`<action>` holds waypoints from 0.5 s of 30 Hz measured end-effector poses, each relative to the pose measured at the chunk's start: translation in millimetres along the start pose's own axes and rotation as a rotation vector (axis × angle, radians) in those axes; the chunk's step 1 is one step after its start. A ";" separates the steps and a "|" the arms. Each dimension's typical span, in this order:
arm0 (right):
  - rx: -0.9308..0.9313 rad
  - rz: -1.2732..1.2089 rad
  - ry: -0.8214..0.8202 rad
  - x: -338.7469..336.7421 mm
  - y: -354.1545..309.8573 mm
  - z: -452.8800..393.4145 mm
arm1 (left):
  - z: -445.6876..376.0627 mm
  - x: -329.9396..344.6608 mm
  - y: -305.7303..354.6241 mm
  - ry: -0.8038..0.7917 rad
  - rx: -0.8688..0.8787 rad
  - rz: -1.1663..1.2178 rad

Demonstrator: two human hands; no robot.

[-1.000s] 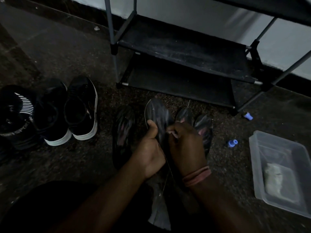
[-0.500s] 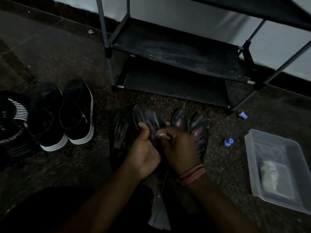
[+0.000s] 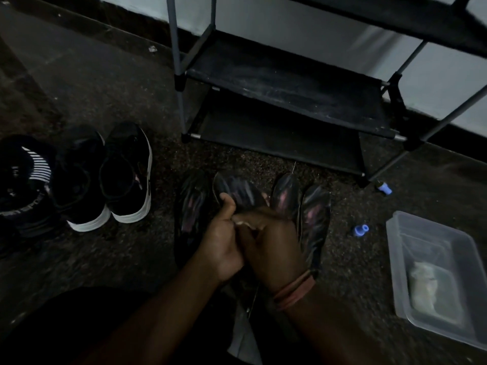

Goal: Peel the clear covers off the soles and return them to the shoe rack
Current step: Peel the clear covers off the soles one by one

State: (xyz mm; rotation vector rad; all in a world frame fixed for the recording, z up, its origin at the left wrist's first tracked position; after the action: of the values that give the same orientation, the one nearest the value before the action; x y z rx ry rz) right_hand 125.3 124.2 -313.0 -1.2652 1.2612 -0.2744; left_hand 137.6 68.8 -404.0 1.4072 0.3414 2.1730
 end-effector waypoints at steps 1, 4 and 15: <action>0.002 -0.036 0.041 -6.0 3.9 -4.2 | 0.3 0.0 0.1 0.008 0.006 0.001; 0.000 0.101 0.295 -47.4 28.0 -13.4 | -0.5 9.2 -11.2 -0.013 -0.033 -0.026; 0.001 0.066 0.069 -11.4 4.6 -3.6 | -1.0 1.6 -7.3 -0.009 -0.029 -0.014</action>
State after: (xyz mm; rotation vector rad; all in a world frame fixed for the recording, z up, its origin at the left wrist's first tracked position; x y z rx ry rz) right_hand 116.1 132.5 -309.8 -1.2198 1.3590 -0.2736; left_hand 138.3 75.9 -406.6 1.3940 0.3138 2.1514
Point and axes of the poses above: each hand's wrist, its own z-axis away from the middle knuckle, its own x-axis out of the palm, y = z × x, the point moved 7 cm from there along -z, towards the middle knuckle, and after that the axes turned 13 degrees about -z, right-handed, at the moved point
